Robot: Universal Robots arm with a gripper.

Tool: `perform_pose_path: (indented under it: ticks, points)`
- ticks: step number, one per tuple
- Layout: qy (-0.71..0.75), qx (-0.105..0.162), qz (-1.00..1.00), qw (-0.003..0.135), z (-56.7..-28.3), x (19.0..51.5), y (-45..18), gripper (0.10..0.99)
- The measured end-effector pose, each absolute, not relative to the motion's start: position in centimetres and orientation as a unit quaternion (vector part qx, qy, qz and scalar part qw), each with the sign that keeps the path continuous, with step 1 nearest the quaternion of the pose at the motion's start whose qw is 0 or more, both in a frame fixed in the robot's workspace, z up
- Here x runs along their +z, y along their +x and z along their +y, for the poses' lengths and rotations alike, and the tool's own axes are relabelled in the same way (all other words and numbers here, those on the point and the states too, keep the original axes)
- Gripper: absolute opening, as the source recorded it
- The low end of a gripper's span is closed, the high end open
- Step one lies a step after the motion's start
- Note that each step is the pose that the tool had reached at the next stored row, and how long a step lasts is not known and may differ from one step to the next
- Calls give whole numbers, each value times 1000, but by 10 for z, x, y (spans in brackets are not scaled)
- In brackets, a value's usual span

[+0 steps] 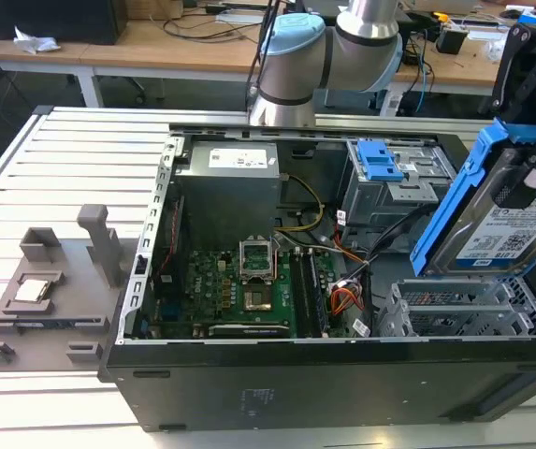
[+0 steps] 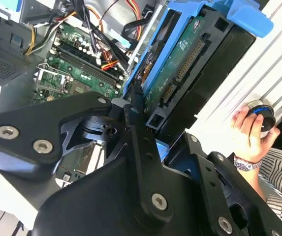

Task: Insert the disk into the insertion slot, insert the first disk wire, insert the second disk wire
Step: 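Insert the disk into the insertion slot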

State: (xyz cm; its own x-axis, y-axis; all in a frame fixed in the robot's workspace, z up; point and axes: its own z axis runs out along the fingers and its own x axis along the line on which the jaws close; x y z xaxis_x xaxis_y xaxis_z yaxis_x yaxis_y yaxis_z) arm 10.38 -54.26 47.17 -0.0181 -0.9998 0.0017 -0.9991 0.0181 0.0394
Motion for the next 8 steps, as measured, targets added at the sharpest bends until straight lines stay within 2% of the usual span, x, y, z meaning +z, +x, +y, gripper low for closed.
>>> perform_pose_path:
  ticks: [8]
  points:
    - [701,-14,-713,14,-540,465,104,365]
